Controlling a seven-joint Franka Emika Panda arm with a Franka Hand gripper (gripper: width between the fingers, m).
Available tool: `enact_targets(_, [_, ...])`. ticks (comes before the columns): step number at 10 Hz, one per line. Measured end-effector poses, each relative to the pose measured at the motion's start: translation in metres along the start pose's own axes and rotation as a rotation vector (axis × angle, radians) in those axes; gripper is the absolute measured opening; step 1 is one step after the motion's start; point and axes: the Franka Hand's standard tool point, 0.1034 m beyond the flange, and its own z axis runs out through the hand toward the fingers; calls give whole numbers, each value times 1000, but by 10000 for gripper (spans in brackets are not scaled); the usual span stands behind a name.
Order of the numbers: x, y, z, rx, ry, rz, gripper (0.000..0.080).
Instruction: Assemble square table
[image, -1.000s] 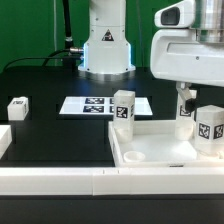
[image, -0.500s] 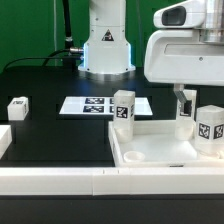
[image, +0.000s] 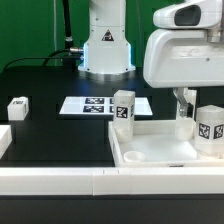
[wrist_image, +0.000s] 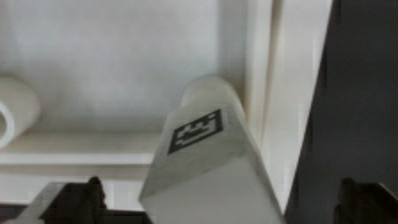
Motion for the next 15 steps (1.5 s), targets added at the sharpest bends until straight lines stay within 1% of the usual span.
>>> enact_targets(2, [0, 1, 0, -9, -2, -105, 648])
enact_targets(3, [0, 2, 0, -10, -2, -104, 551])
enact_targets(4, [0, 2, 0, -10, -2, -102, 551])
enact_targets(5, [0, 2, 0, -10, -2, -102, 373])
enact_targets(6, [0, 2, 0, -10, -2, -101, 284])
enact_targets(8, [0, 2, 0, -10, -2, -62, 284])
enact_targets(10, [-1, 1, 1, -1, -1, 190, 284])
enact_targets(13, [-2, -1, 1, 2, -1, 568, 284])
enact_targets(15, [-3, -1, 2, 14, -8, 800, 284])
